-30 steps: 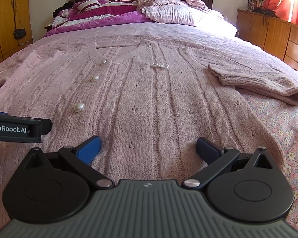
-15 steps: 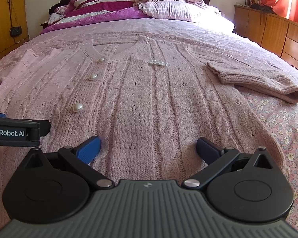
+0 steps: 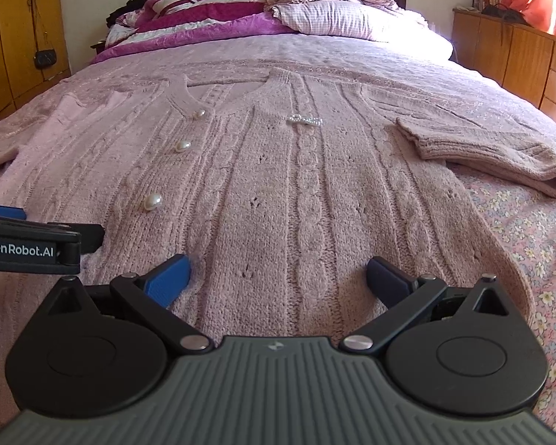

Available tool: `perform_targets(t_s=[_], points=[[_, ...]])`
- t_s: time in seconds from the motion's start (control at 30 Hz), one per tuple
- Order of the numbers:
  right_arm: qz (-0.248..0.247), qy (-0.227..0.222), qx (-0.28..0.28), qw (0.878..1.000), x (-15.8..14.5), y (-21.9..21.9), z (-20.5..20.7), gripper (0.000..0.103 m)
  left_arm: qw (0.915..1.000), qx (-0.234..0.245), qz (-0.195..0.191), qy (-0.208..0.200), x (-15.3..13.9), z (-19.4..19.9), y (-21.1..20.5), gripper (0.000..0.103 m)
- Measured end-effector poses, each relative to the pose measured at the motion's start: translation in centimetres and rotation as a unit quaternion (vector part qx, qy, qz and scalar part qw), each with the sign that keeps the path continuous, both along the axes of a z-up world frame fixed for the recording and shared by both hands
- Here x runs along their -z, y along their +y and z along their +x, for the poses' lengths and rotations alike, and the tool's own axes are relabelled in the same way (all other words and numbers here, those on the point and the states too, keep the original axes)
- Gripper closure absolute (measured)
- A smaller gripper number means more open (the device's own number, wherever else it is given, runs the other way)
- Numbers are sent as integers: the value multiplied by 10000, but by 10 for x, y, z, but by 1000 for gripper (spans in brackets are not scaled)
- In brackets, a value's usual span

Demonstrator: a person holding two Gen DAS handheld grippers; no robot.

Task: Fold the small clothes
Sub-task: 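Grasp the cuff of the cardigan sleeve with the right gripper, then carry the sleeve across the cardigan body with the right gripper and release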

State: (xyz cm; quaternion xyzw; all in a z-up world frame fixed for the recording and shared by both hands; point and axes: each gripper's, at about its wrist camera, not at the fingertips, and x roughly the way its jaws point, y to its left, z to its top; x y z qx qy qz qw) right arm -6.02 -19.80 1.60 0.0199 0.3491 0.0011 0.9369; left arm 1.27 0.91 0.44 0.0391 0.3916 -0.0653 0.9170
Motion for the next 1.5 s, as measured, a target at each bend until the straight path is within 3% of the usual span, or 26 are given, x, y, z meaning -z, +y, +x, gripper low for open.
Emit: perform_targets(t_s=[0.17, 0.4, 0.6, 0.87, 1.17, 1.27, 1.33, 1.4, 1.5], points=[[339, 172, -149, 9992, -17, -19, 6, 0, 9994, 2, -258, 234, -9, 7, 9, 0], [48, -59, -136, 9999, -44, -55, 20, 0, 9987, -47, -366, 342, -14, 11, 10, 0], [-251, -212, 149, 9993, -51, -92, 50, 0, 9994, -8, -155, 318, -8, 13, 6, 0], [-402, -118, 504, 9978, -34, -133, 96, 2, 9997, 11, 54, 224, -2, 12, 0, 0], [-271, -77, 747, 9968, -17, -156, 114, 33, 9998, 31, 85, 151, 0, 11, -1, 0], [-194, -103, 848, 9962, -23, -164, 115, 59, 9998, 39, 101, 146, 0, 11, -1, 0], [-113, -79, 925, 9956, -29, -170, 117, 82, 9998, 44, 92, 154, -1, 11, -1, 0], [30, -69, 1004, 9949, -36, -176, 118, 90, 9998, 51, 76, 178, -2, 11, 0, 0], [181, -161, 1057, 9941, -50, -179, 116, 91, 9997, 56, 25, 254, -6, 14, 2, 0]])
